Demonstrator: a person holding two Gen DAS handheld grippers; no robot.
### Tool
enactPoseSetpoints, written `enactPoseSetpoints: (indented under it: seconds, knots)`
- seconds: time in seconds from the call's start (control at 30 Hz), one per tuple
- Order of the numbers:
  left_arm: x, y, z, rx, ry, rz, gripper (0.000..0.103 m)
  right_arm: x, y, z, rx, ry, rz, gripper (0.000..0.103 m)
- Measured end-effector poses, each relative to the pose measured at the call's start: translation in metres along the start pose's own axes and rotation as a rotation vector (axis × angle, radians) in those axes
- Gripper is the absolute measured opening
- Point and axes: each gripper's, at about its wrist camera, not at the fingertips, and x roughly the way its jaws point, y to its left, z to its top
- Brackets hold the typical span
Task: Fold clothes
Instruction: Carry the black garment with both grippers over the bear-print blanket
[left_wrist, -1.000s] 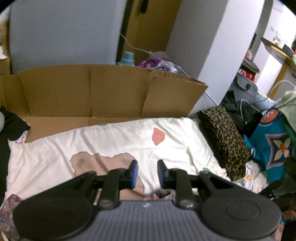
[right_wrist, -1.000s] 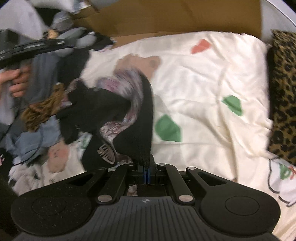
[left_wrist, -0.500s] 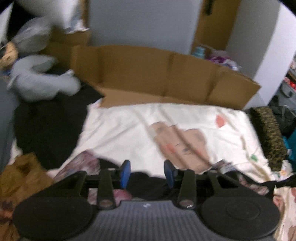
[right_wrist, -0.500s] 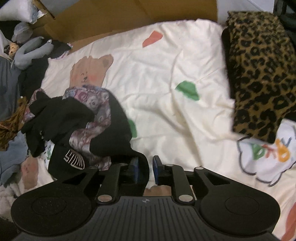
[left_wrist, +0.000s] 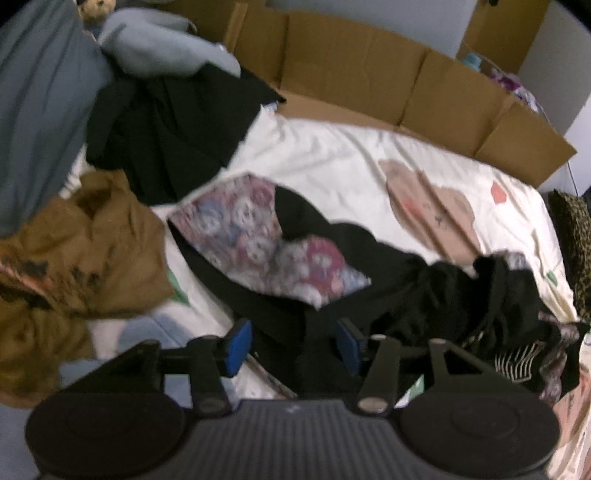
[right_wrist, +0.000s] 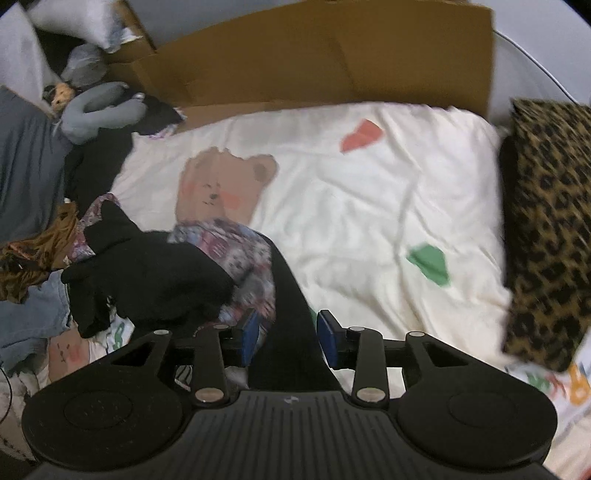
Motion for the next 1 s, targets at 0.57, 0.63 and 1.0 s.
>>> enactPoseSetpoints:
  seconds: [0.57,0.63,1.0]
  knots:
    - [0.060,-0.007,-0.057,-0.184,0.114,-0.044,0.064,0.076,0.064,0.050,-0.176,-0.064,0.098,0.046]
    - [0.063,-0.008,-0.059,-0.199,0.117,-0.061,0.064,0.085,0.070,0.058,-0.210,-0.063,0.105,0.046]
    - [0.078,-0.005,-0.073,-0.386,0.116,-0.151,0.062,0.140,0.092,0.075,-0.387,0.035,0.147,0.051]
